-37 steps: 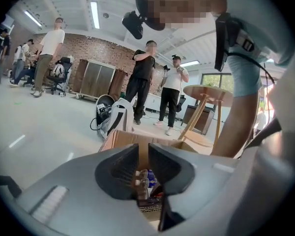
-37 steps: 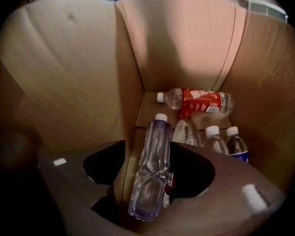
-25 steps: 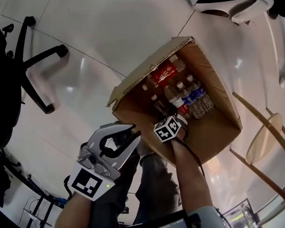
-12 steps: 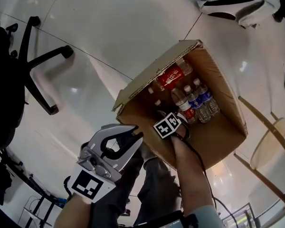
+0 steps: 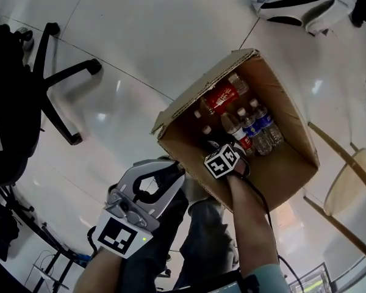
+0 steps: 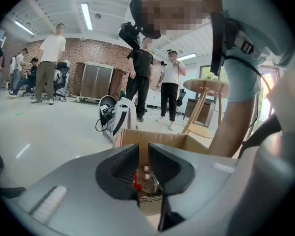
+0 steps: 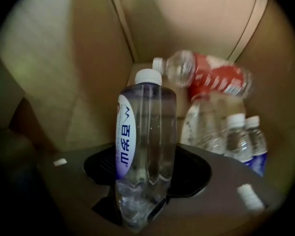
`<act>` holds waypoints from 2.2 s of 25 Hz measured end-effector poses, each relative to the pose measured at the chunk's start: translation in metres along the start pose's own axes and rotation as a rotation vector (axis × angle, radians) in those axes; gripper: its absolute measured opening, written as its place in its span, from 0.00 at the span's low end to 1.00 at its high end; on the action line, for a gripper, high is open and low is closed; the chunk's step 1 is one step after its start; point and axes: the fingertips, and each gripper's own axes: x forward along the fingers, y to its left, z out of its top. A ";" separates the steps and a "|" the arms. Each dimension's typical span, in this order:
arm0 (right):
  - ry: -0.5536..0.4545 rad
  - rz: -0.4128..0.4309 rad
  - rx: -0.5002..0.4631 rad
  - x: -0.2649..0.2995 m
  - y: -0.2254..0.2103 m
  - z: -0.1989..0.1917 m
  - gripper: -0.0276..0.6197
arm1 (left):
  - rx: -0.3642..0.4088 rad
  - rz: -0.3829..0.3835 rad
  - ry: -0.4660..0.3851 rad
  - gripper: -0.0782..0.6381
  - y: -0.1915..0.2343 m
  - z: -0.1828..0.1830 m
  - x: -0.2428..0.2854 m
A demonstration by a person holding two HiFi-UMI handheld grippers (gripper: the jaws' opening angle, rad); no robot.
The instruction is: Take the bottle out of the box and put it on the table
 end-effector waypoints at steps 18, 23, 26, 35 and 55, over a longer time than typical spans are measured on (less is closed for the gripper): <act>-0.691 -0.151 0.065 -0.386 -0.002 0.091 0.46 | 0.044 0.002 -0.074 0.19 -0.046 0.190 -0.053; -0.877 -0.218 0.089 -0.536 0.008 0.095 0.46 | 0.060 -0.028 -0.139 0.19 -0.074 0.269 -0.073; -0.957 -0.256 0.106 -0.622 0.019 0.094 0.46 | 0.014 -0.029 -0.210 0.19 -0.087 0.315 -0.085; -1.119 -0.328 0.150 -0.819 0.068 0.086 0.46 | 0.097 -0.122 -0.301 0.19 -0.139 0.437 -0.135; -1.477 -0.686 0.362 -1.059 0.140 0.022 0.47 | 0.319 -0.455 -0.444 0.18 -0.268 0.580 -0.202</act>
